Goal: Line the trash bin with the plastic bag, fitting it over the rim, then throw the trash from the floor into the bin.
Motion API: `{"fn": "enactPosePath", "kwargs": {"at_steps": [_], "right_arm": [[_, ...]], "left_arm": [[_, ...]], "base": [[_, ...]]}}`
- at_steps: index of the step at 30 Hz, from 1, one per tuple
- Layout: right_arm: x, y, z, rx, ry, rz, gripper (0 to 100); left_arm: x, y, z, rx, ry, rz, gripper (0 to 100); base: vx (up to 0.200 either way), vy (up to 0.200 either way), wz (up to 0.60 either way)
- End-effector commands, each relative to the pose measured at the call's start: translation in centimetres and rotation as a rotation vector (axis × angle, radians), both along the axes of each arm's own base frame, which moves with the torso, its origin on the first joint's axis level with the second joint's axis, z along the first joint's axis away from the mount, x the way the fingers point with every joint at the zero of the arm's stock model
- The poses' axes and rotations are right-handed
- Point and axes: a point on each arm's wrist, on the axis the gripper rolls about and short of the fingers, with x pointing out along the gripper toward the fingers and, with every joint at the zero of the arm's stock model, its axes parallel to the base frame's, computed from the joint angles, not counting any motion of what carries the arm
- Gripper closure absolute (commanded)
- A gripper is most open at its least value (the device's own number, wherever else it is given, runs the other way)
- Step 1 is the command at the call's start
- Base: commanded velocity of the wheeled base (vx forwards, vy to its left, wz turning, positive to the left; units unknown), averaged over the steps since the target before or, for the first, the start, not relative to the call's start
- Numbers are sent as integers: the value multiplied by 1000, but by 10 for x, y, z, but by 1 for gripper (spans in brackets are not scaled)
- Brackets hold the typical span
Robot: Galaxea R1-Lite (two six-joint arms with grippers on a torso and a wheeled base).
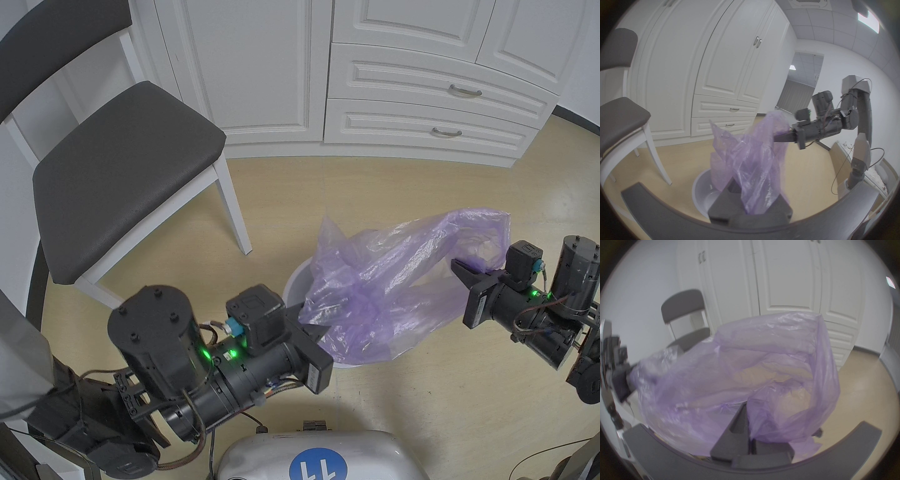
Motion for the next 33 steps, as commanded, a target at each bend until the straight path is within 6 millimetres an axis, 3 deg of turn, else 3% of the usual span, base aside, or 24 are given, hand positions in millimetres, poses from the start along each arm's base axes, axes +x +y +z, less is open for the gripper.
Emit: {"fn": "enactPosePath", "kwargs": {"at_steps": [1, 10, 16, 25, 33], "right_arm": [[12, 28, -26, 76, 87, 83, 100], [15, 35, -34, 91, 132, 111, 100], [18, 36, -36, 101, 145, 113, 100], [44, 53, -59, 198, 253, 105, 100], [48, 61, -54, 305, 282, 130, 100]], "left_arm": [[-18, -12, -16, 14, 23, -37, 100], [-6, -23, -39, -26, 104, 4, 100], [23, -35, -62, -35, 120, 51, 100], [55, -22, -76, -51, 163, 125, 100], [57, -11, -73, -52, 163, 143, 100]], "base": [[0, 0, 0], [0, 0, 0], [0, 0, 0], [0, 0, 0], [0, 0, 0]]}}
